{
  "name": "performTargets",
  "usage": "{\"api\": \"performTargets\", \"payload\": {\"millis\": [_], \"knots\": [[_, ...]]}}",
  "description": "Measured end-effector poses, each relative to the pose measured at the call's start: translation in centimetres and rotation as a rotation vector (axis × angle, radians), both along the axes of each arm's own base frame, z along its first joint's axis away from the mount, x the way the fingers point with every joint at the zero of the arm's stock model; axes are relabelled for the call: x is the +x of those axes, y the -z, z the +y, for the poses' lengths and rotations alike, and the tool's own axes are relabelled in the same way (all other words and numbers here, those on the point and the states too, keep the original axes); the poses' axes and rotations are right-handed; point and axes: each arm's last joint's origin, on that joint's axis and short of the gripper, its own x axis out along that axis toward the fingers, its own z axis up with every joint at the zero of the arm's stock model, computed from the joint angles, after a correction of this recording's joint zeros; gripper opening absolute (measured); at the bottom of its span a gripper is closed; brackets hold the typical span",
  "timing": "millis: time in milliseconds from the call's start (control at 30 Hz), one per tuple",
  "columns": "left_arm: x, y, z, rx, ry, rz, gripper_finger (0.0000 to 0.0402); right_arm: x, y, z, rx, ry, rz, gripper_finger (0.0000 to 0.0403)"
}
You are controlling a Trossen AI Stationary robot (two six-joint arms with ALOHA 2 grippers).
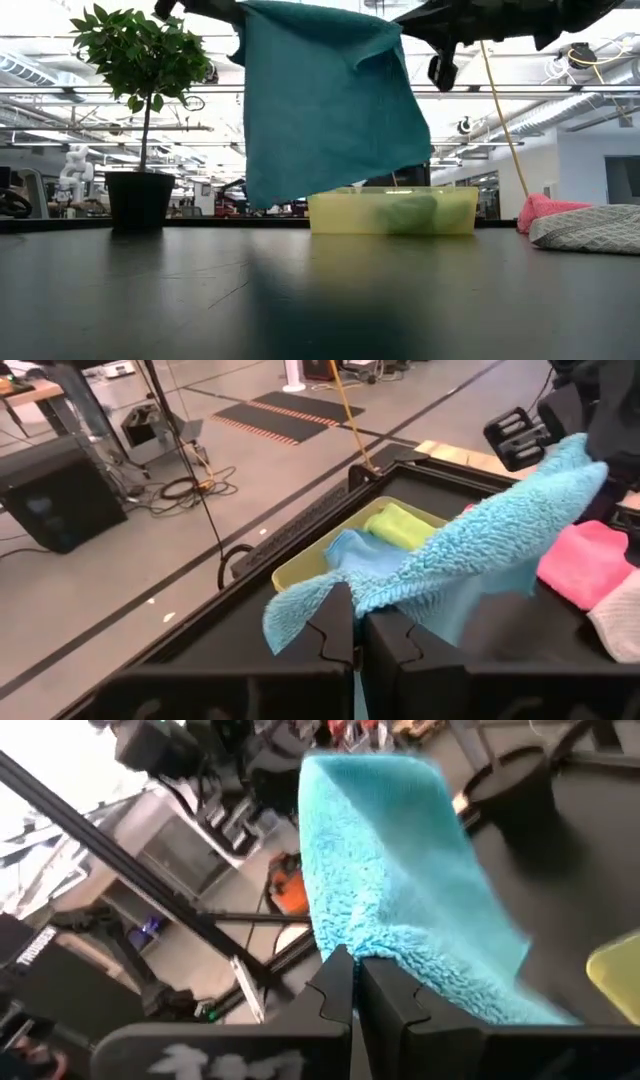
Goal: Fold microfiber towels
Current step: Fold the blue microfiber cloth
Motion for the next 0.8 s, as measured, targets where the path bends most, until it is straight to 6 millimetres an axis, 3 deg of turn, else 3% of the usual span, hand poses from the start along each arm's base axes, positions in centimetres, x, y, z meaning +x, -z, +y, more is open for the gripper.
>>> {"api": "performTargets", "payload": {"millis": [200, 467, 800], "knots": [[-0.6, 1.2, 0.0, -0.081, 0.028, 0.101, 0.0001, 0.1, 1.9, -0.1, 0.033, -0.047, 0.161, 0.0], [-0.1, 4.9, -1.2, -0.313, 0.054, 0.305, 0.0001, 1.7, 4.4, 0.8, 0.058, -0.154, 0.287, 0.0], [2.2, 8.7, -5.4, -0.581, 0.158, 0.399, 0.0001, 4.0, 8.3, 5.5, 0.173, -0.36, 0.458, 0.0]]}}
